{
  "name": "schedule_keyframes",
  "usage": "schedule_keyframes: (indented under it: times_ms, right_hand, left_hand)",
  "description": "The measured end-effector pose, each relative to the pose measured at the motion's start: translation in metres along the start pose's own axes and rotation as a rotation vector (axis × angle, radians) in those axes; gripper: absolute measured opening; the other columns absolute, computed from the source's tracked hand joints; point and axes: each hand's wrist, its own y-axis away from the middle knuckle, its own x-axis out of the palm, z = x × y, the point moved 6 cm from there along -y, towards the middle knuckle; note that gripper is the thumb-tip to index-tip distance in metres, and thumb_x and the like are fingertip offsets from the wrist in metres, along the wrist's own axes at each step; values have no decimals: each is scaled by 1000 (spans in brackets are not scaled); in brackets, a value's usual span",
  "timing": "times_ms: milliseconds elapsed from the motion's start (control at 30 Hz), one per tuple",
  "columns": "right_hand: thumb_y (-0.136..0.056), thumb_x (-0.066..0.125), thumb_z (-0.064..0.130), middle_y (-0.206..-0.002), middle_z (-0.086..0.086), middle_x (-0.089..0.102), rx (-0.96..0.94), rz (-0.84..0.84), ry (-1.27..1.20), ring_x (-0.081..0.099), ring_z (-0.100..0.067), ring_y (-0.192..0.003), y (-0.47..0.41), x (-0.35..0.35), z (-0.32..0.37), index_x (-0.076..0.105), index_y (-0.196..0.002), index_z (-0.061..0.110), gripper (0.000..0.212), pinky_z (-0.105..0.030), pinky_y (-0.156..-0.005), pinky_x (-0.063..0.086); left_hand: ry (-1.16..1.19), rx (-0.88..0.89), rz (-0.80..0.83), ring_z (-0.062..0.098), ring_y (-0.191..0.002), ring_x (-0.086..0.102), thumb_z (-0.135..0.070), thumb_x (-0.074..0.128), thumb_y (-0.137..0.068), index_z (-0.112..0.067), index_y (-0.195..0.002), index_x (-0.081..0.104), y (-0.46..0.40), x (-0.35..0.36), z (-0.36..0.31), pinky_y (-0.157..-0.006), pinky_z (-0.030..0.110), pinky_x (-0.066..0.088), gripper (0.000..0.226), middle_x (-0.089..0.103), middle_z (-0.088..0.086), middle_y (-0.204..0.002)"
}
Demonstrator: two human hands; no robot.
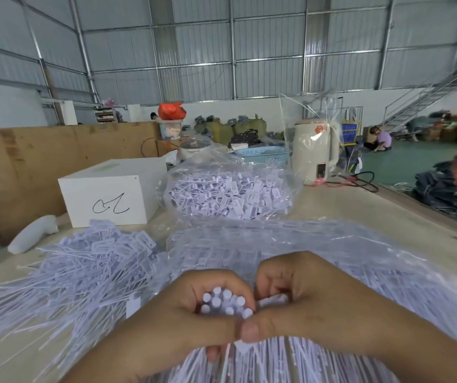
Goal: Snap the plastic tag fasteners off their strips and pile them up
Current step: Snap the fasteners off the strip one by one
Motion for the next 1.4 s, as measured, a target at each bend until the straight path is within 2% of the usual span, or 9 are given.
schedule_keyframes:
  times_ms: [200, 367, 567, 700, 800, 1000, 1133, 1267, 1400]
  right_hand:
    - [-81, 69, 44, -57, 8, 43, 22, 133, -29, 41, -8, -54, 4, -14, -7, 58, -70, 11, 37, -27, -57, 31]
    - [-87, 69, 34, -53, 13, 35, -32, -102, -59, 32, -5, -48, 0, -17, 0, 53, -63, 20, 32, -19, -46, 25]
    - [-67, 56, 62, -53, -4, 34, -61, -614, -243, 36, -14, -43, 7, -48, -1, 44, -67, 4, 59, -17, -42, 31]
    - [-73, 79, 49, -55, 3, 49, -141, -223, -321, 43, -16, -48, 4, -34, 3, 61, -76, 18, 36, -28, -48, 36]
    - [-72, 75, 47, -61, -6, 51, -139, -32, -333, 36, -21, -54, -1, -7, 4, 59, -85, 29, 28, -35, -52, 28]
    - [-63, 73, 55, -68, -24, 57, -97, -143, -355, 39, -15, -53, -5, -2, 1, 58, -87, 30, 39, -27, -49, 31]
    - [-63, 73, 56, -82, -32, 61, -56, -94, -392, 46, -20, -60, -6, 3, -2, 59, -84, 25, 40, -32, -56, 36]
    - [-64, 77, 47, -73, -17, 66, -50, -74, -484, 49, -7, -49, -7, 7, -3, 59, -81, 30, 30, -26, -51, 42]
    - [-70, 75, 37, -58, 2, 62, 0, -128, -568, 48, -7, -44, -8, 12, -2, 56, -97, 20, 37, -28, -50, 43]
  left_hand:
    - [14, 29, -159, 10, -52, 58, -29, 83, -61, -23, -70, 70, -2, -3, 2, -47, 22, 45, 17, 62, -3, -61]
    - [90, 129, -386, 12, -44, 54, -30, 80, -53, -19, -64, 68, -2, -9, -6, -40, 22, 41, 19, 57, 1, -53]
    - [78, 184, -582, 14, -40, 50, -39, 78, -48, -21, -61, 68, 4, -7, -11, -39, 19, 40, 24, 56, 5, -47]
    - [139, 168, -555, 16, -41, 49, -37, 79, -49, -19, -64, 69, -1, -6, -7, -39, 24, 41, 25, 56, 5, -49]
    - [131, 143, -428, 15, -45, 53, -30, 80, -51, -17, -65, 70, -4, -1, -5, -42, 26, 44, 22, 57, 6, -53]
    - [167, 136, -315, 18, -52, 56, -24, 79, -54, -12, -78, 73, -7, 4, -2, -46, 29, 49, 28, 60, 9, -64]
    - [205, 150, -255, 12, -64, 61, -22, 77, -52, -13, -80, 74, -7, 7, -2, -56, 19, 49, 30, 65, 7, -70]
    - [321, 210, -222, 12, -74, 65, -12, 76, -57, -14, -83, 74, -7, 9, -2, -64, 17, 50, 27, 67, 6, -77]
    - [375, 232, -216, 22, -73, 67, -5, 79, -59, -13, -88, 71, -10, 9, -1, -64, 25, 53, 32, 68, 14, -79]
